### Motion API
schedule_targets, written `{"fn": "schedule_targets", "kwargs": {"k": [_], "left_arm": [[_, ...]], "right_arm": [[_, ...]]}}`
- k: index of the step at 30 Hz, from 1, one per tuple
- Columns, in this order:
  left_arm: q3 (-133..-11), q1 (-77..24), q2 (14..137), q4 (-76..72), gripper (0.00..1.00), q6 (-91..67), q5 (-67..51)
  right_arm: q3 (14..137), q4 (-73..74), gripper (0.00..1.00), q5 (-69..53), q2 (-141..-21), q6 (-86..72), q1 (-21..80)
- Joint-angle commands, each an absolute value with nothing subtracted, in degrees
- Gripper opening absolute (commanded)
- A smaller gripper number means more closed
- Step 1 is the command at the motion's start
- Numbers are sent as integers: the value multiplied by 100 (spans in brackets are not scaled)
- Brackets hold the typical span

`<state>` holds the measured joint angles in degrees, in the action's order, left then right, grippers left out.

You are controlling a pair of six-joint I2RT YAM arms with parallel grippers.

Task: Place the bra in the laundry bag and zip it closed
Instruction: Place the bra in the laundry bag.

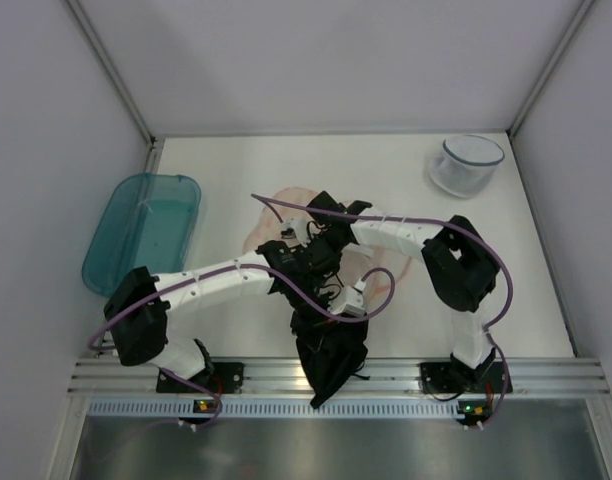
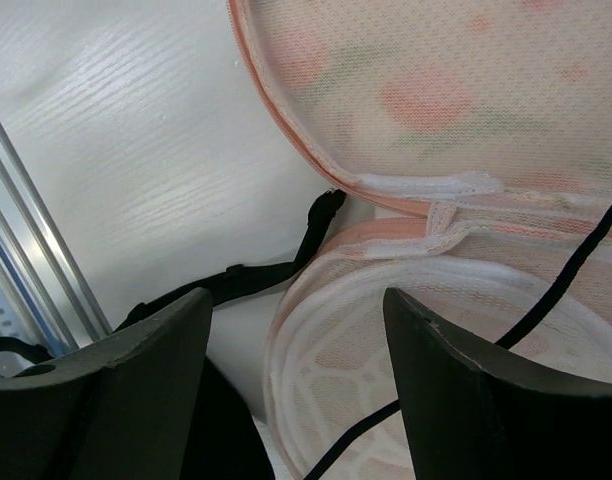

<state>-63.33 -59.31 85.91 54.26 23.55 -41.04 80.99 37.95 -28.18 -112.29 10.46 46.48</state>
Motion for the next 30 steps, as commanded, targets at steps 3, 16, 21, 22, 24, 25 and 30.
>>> {"fn": "schedule_targets", "kwargs": {"k": [3, 16, 21, 22, 24, 25, 30], "left_arm": [[-6504, -5994, 8613, 5484, 0, 2505, -4192], [-6311, -6266, 8569, 5484, 0, 2241, -4026], [-6196, -6442, 8683, 5484, 0, 2232, -3789], [-6188, -6529, 8710, 5476, 0, 2232, -3745], [-6205, -6583, 8833, 5484, 0, 2224, -3683], [-6214, -6609, 8877, 5476, 0, 2215, -3683], [-6258, -6627, 9035, 5475, 0, 2285, -3630]], "right_arm": [[7998, 3471, 66, -2576, -10899, 1151, 4808], [7848, 3542, 59, -2970, -10275, 1028, 4614], [8051, 3507, 59, -3138, -10353, 862, 4658], [8051, 3446, 59, -3138, -10397, 861, 4702], [8068, 3349, 60, -3033, -10441, 887, 4755], [8094, 3279, 59, -3006, -10494, 914, 4807], [8297, 3243, 56, -2725, -10749, 958, 4930]]}}
